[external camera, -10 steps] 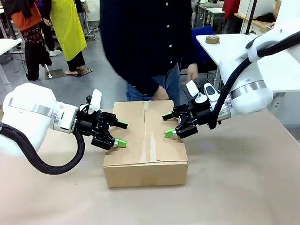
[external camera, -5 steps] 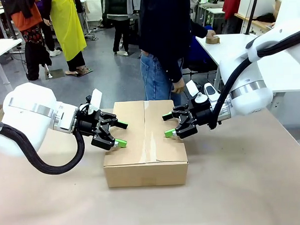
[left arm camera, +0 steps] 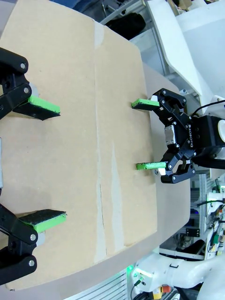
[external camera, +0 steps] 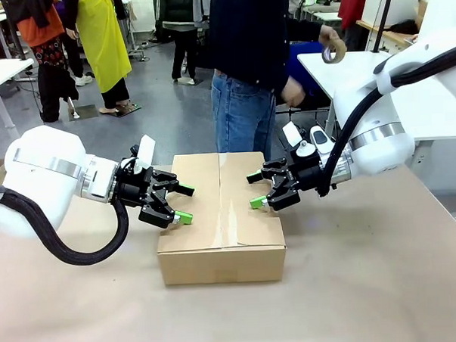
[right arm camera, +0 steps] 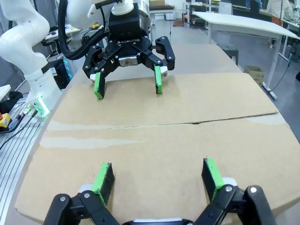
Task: Pack the gift set into the box.
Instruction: Press and hold the closed box until the human finishes sealing it.
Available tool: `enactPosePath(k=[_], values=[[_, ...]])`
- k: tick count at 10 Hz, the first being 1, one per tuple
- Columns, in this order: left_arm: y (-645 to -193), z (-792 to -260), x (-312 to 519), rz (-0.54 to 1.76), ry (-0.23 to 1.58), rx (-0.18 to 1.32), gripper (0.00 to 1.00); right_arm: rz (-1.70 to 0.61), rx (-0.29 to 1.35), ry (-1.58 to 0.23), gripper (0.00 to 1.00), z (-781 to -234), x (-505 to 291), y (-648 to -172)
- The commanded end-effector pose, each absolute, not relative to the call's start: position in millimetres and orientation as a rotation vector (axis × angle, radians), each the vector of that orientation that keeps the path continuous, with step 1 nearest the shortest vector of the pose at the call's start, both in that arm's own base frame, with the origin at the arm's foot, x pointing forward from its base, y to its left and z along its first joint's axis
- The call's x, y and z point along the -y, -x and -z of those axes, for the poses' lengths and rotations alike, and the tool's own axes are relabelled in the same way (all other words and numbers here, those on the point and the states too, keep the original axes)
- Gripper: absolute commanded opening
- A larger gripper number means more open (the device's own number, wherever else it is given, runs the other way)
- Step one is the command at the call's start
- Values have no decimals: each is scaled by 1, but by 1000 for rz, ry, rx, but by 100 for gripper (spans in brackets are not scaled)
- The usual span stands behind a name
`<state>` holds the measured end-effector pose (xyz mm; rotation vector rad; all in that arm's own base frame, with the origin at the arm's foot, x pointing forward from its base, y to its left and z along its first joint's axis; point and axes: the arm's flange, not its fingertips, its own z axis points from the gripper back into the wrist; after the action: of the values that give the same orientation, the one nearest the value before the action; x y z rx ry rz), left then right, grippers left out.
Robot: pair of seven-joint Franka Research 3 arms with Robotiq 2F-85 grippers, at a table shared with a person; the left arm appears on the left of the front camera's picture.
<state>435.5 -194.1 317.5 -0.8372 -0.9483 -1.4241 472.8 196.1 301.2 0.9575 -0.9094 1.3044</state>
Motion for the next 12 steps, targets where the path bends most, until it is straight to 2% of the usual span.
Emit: enactPosePath(k=[1, 12], values=[[-434, -316, 194, 1424, 830, 944, 100, -1314, 900, -954, 100, -300, -198, -471], [-434, -316, 194, 1424, 830, 944, 100, -1314, 900, -954, 100, -300, -198, -471]])
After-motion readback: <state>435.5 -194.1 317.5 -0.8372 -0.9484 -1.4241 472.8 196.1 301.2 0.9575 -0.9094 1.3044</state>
